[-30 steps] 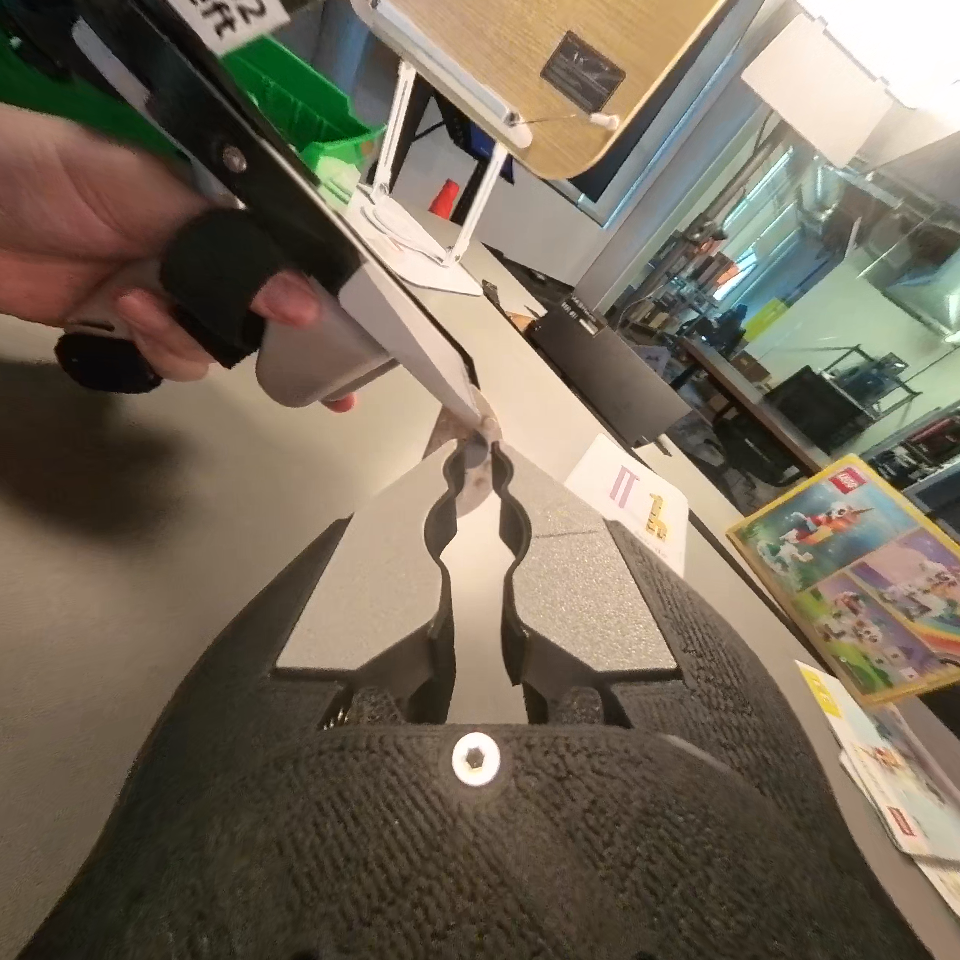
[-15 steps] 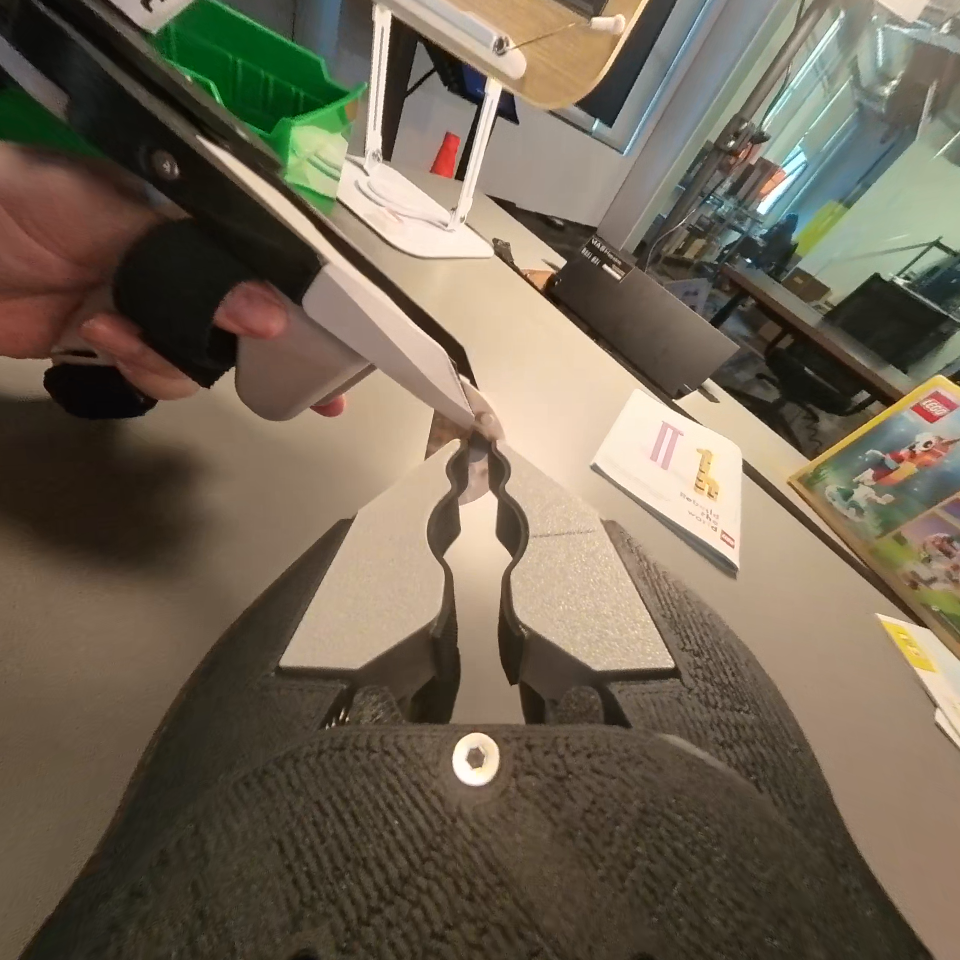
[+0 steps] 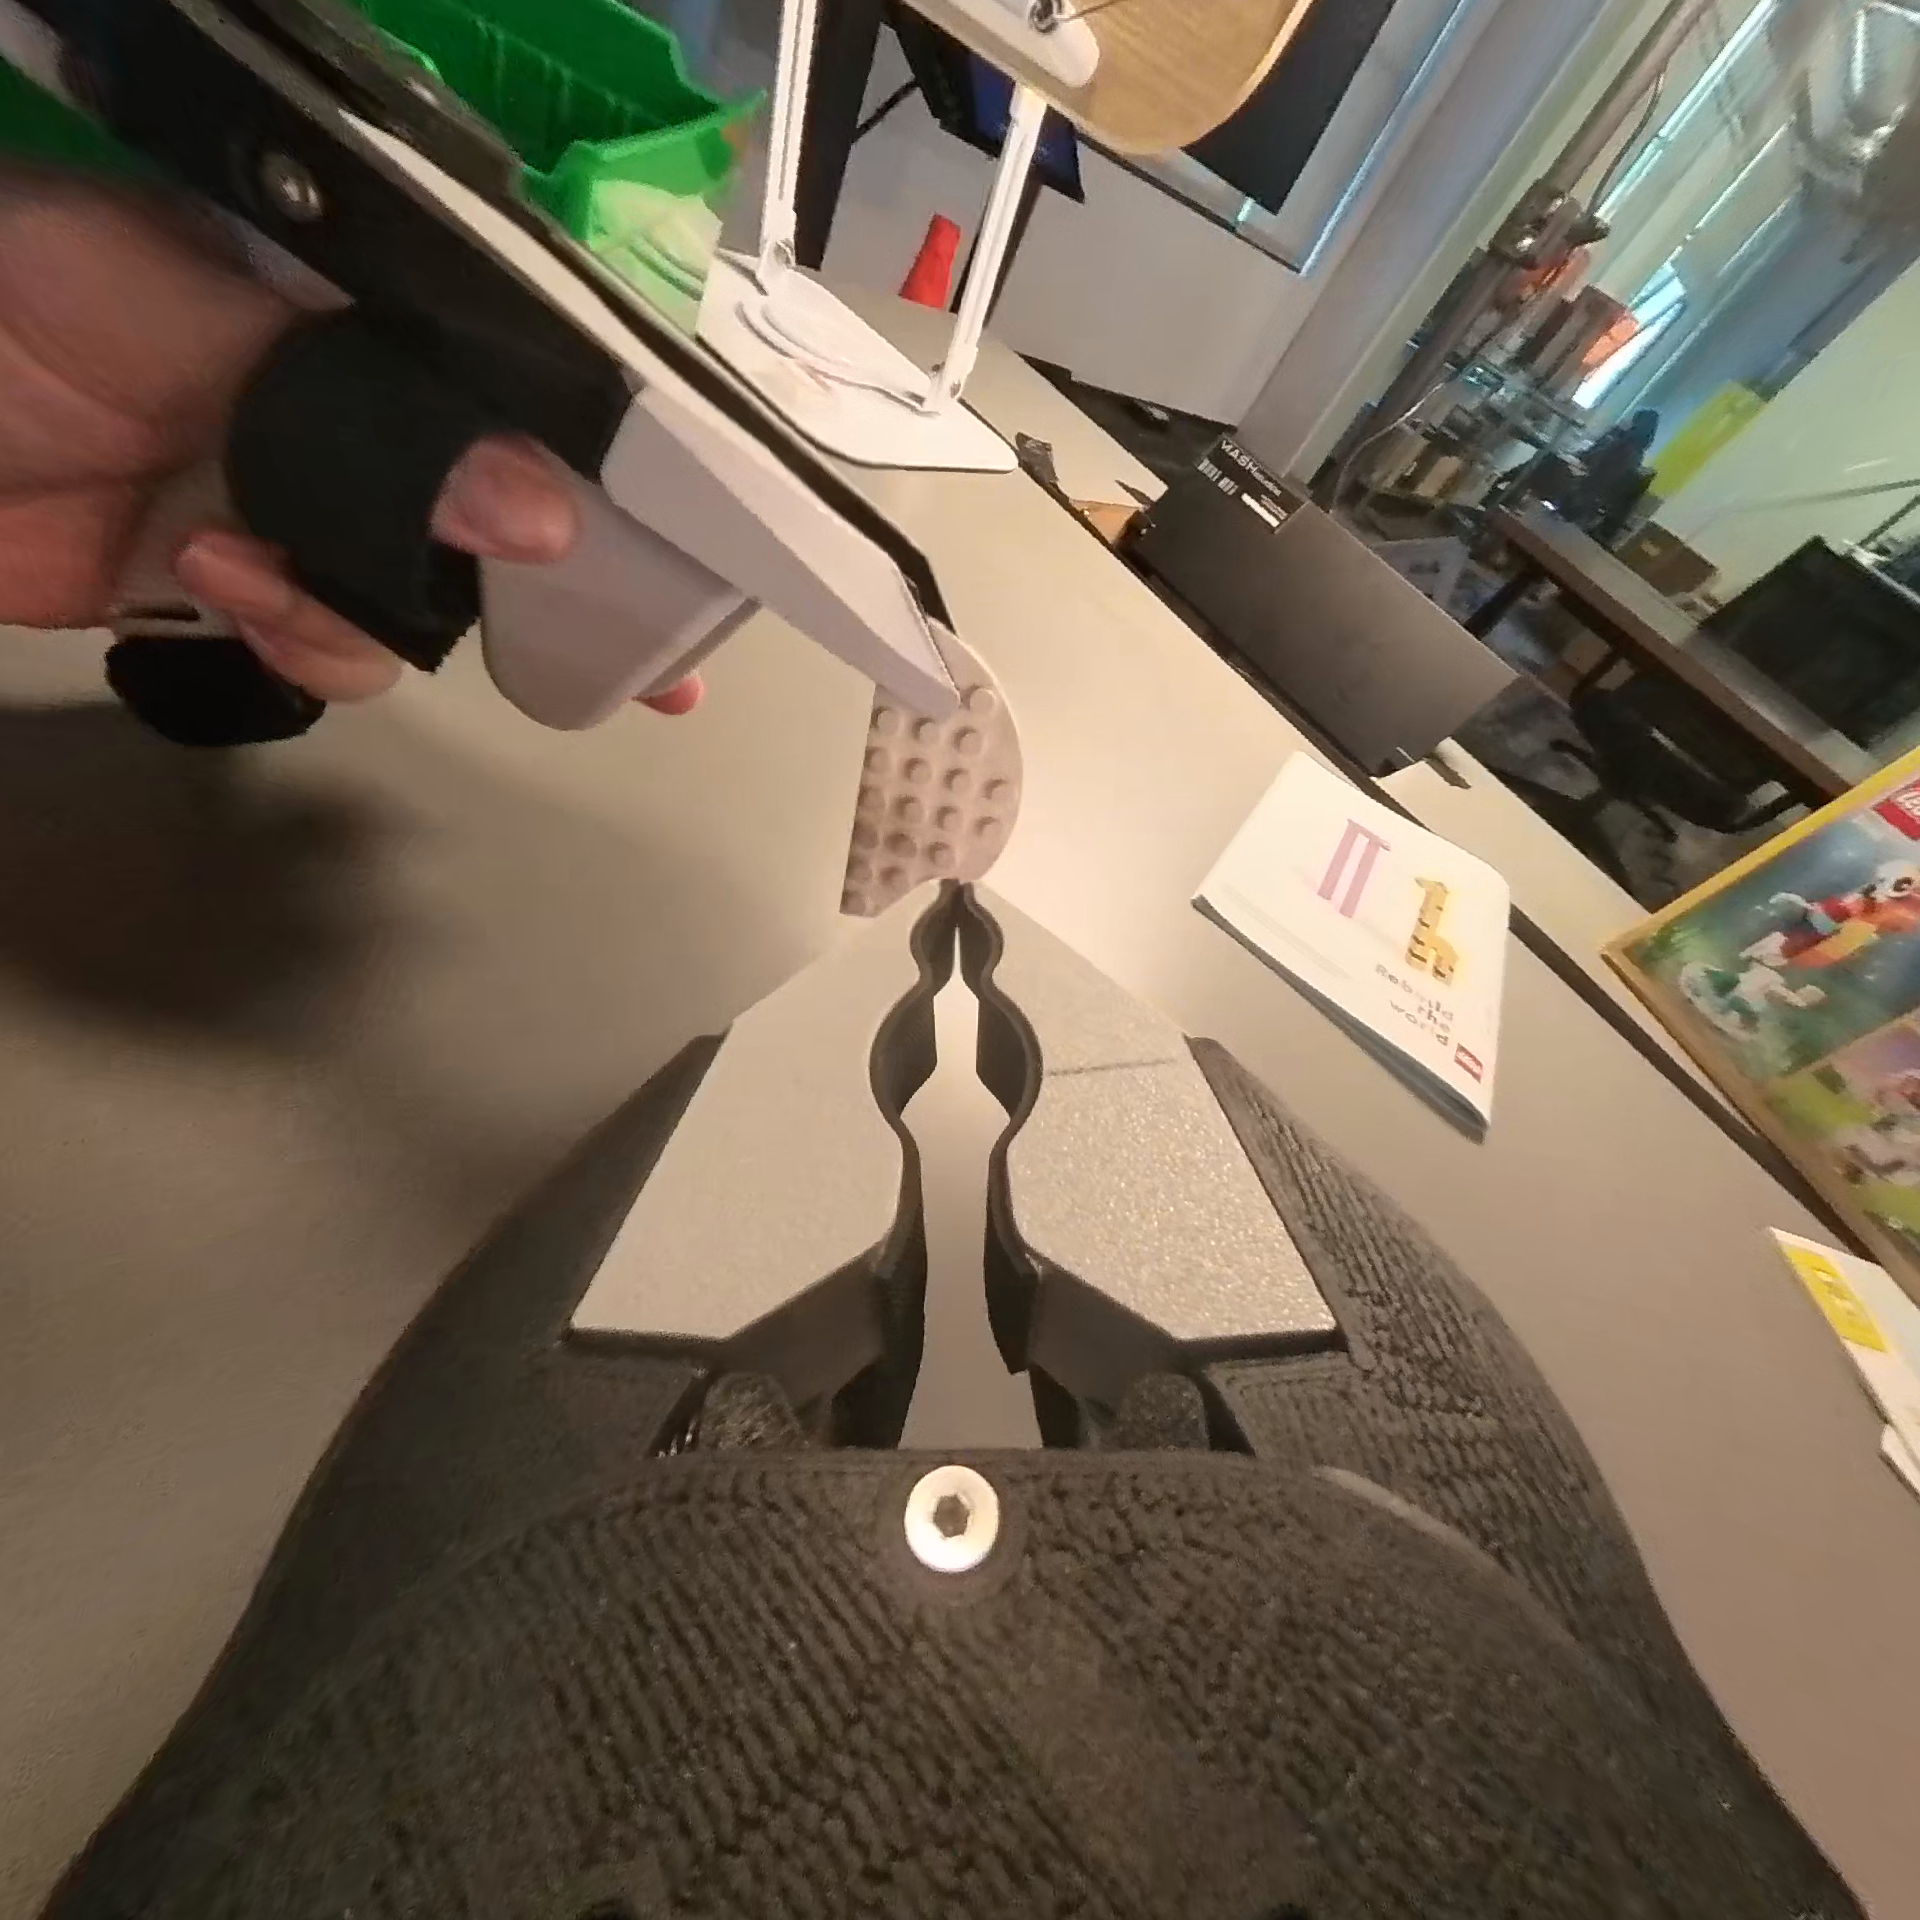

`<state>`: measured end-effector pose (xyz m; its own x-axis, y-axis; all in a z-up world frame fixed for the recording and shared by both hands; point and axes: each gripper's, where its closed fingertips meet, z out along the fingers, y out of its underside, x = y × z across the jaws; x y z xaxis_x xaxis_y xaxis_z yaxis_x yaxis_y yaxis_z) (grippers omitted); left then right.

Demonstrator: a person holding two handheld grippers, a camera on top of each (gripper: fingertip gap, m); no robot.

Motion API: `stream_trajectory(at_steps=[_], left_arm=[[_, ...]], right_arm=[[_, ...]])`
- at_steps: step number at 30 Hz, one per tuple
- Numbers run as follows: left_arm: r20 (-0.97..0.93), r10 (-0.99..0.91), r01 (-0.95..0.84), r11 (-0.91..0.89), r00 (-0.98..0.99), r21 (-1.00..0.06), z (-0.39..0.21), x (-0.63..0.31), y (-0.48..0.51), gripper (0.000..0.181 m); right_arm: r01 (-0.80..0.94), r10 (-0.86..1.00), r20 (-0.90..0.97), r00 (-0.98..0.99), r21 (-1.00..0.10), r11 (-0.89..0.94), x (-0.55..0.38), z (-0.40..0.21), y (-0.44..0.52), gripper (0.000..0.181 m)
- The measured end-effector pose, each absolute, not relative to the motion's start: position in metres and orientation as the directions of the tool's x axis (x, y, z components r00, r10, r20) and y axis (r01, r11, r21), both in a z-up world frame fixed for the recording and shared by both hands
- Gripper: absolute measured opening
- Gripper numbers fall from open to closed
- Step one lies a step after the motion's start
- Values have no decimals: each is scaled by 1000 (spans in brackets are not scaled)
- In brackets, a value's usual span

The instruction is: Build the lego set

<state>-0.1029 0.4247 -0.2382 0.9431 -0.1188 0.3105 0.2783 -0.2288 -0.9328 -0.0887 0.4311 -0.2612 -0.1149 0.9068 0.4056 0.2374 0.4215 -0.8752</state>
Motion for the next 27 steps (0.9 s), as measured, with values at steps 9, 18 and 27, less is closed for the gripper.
stream_trajectory(at_steps=[9,18,27], left_arm=[[280,-222,246,-169,934,-954,-226,-88,424,4],[-101,-25,-93,215,995,-972,-116,-100,359,4],[113,379,296,-468,919,-833,-166,-257,253,4]], right_arm=[[79,932,306,-196,-942,326,-78,-238,438,30],[-91,943,332,-21,-940,329,-60,-206,481,31],[-43,902,428,-56,-904,426,-73,-220,468,23]])
